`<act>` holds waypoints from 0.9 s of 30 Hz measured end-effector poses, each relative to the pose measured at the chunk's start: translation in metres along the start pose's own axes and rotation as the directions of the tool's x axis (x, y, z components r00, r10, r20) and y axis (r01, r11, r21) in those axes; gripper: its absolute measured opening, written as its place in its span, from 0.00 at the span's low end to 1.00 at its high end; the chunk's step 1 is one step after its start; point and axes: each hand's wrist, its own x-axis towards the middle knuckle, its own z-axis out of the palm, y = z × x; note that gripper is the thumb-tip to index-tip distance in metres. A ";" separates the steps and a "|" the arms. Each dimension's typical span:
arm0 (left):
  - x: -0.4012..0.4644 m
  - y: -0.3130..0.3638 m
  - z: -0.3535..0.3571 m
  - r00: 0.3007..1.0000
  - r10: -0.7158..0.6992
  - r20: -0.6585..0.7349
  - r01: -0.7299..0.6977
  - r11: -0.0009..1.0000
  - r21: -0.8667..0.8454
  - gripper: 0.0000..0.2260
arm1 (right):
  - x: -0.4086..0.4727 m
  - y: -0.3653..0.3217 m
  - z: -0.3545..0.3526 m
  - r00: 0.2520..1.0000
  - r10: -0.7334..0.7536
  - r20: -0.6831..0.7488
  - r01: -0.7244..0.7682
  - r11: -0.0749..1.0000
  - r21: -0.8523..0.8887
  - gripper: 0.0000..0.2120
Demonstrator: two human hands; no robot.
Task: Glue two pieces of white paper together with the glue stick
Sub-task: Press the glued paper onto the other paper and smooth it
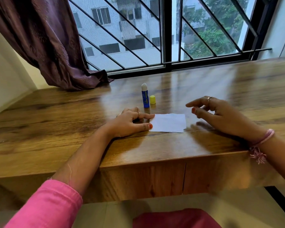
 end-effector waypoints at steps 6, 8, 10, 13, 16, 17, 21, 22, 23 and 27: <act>0.000 0.000 0.001 1.000 -0.016 -0.009 0.015 1.000 -0.015 0.22 | -0.005 -0.010 0.009 0.980 -0.153 0.126 0.161 0.985 -0.056 0.16; 0.000 0.001 0.002 1.000 -0.016 -0.020 0.016 1.000 -0.025 0.23 | -0.005 -0.011 0.013 0.969 -0.202 0.145 0.216 0.973 -0.086 0.17; 0.001 0.000 0.002 0.999 -0.009 -0.033 0.008 1.000 -0.030 0.22 | -0.005 -0.013 0.018 0.969 -0.192 0.156 0.212 0.969 -0.125 0.18; 0.001 0.001 0.002 0.999 -0.015 -0.042 0.013 0.999 -0.048 0.20 | 0.000 -0.016 0.025 0.968 -0.160 0.194 0.203 0.953 -0.226 0.20; 0.002 0.002 0.003 0.999 -0.020 -0.050 0.017 0.998 -0.055 0.19 | 0.006 -0.021 0.030 0.963 -0.139 0.230 0.202 0.939 -0.280 0.21; 0.001 0.002 0.003 0.999 -0.017 -0.049 0.015 0.999 -0.048 0.18 | 0.008 -0.022 0.031 0.961 -0.145 0.237 0.213 0.933 -0.291 0.21; 0.001 -0.001 0.003 0.999 -0.008 -0.052 0.005 0.999 -0.044 0.16 | 0.010 -0.025 0.034 0.944 -0.181 0.275 0.271 0.902 -0.336 0.27; 0.001 -0.001 0.003 0.999 -0.011 -0.051 0.008 0.999 -0.046 0.17 | 0.010 -0.025 0.035 0.941 -0.189 0.279 0.282 0.896 -0.343 0.28; 0.001 0.000 0.003 0.999 -0.015 -0.048 0.013 0.999 -0.044 0.17 | 0.009 -0.025 0.035 0.941 -0.197 0.275 0.289 0.890 -0.353 0.29; 0.001 0.001 0.003 0.999 -0.022 -0.041 0.021 0.999 -0.032 0.17 | 0.007 -0.021 0.032 0.947 -0.220 0.232 0.302 0.852 -0.427 0.30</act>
